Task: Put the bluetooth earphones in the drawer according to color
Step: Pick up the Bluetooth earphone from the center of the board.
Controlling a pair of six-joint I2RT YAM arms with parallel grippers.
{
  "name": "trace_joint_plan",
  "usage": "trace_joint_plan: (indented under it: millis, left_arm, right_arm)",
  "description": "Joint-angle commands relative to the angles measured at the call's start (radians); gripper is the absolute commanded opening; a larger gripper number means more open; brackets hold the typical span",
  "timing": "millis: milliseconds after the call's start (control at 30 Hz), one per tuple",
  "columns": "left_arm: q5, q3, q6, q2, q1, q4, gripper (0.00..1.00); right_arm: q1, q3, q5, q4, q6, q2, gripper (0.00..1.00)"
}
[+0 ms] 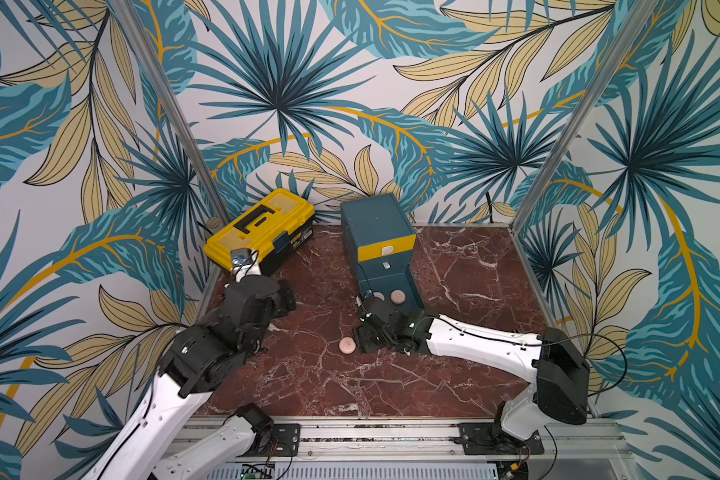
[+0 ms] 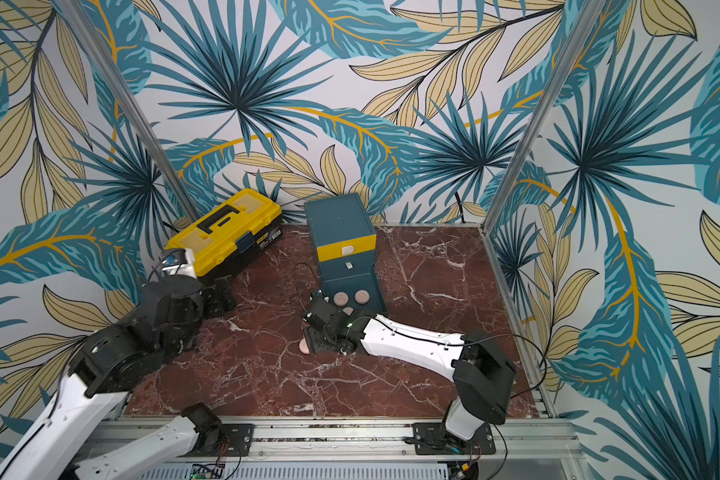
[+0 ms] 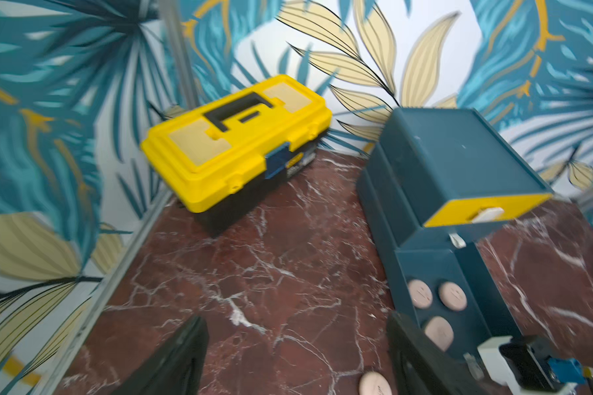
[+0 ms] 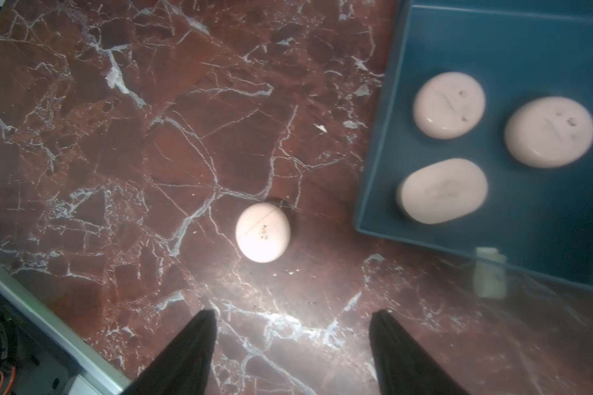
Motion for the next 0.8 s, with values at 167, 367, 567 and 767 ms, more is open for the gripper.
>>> trace_joint_plan:
  millis: [167, 367, 567, 767]
  left_arm:
    - [-0.182, -0.012, -0.1, -0.088, 0.023, -0.194, 0.86]
    - [-0.172, -0.019, -0.091, -0.088, 0.026, -0.2, 0.87]
    - [-0.153, -0.028, -0.083, -0.079, 0.029, -0.192, 0.87]
    - [-0.14, -0.039, -0.078, -0.075, 0.033, -0.178, 0.87]
  right_arm:
    - [0.022, 0.163, -0.039, -0.056, 0.012, 0.207, 0.79]
    - [0.025, 0.223, -0.043, -0.104, 0.016, 0.302, 0.82]
    - [0.025, 0.266, -0.056, -0.153, 0.024, 0.374, 0.85]
    - [0.024, 0.298, -0.074, -0.166, 0.025, 0.427, 0.87]
